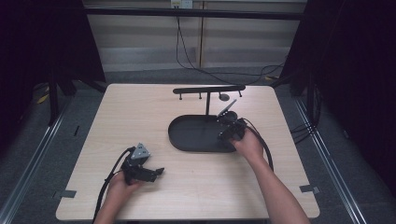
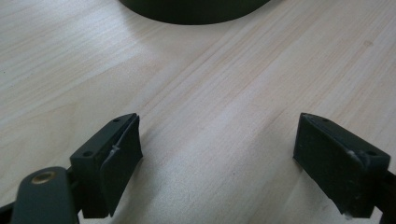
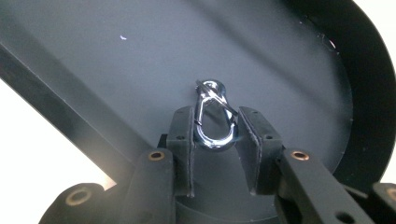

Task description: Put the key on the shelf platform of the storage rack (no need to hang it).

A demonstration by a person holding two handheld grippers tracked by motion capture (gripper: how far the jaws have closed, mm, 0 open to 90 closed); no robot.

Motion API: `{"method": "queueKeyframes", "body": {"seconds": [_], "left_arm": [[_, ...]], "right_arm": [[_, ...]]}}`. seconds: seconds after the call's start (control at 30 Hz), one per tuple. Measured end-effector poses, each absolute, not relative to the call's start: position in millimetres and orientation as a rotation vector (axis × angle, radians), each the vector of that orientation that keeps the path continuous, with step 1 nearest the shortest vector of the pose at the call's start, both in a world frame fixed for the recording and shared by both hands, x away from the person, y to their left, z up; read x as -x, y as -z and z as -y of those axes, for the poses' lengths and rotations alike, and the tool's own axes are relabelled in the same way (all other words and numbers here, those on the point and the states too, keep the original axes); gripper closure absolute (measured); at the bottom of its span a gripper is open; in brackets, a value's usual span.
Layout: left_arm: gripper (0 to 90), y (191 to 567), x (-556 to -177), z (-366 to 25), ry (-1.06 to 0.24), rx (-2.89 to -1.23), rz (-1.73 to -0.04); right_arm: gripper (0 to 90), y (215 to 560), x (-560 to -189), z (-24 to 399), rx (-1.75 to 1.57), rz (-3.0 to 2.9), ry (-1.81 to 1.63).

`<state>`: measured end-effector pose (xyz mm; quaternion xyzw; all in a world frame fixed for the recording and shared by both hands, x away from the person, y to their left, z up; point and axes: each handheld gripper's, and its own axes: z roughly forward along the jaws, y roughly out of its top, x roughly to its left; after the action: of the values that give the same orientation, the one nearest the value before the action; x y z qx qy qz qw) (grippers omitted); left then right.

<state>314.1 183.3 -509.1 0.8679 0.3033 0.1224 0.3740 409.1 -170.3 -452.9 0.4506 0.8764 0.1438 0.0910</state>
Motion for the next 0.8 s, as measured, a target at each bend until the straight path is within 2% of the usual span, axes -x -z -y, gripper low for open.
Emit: {"method": "queueKeyframes", "body": {"seconds": [0.8], "left_arm": [[14.6, 509.1, -314.1, -183.3, -0.314, -2.222, -0.777]], "right_arm": [[67.2, 461.3, -408.9, 177.3, -1.339, -2.591, -0.399]]}}
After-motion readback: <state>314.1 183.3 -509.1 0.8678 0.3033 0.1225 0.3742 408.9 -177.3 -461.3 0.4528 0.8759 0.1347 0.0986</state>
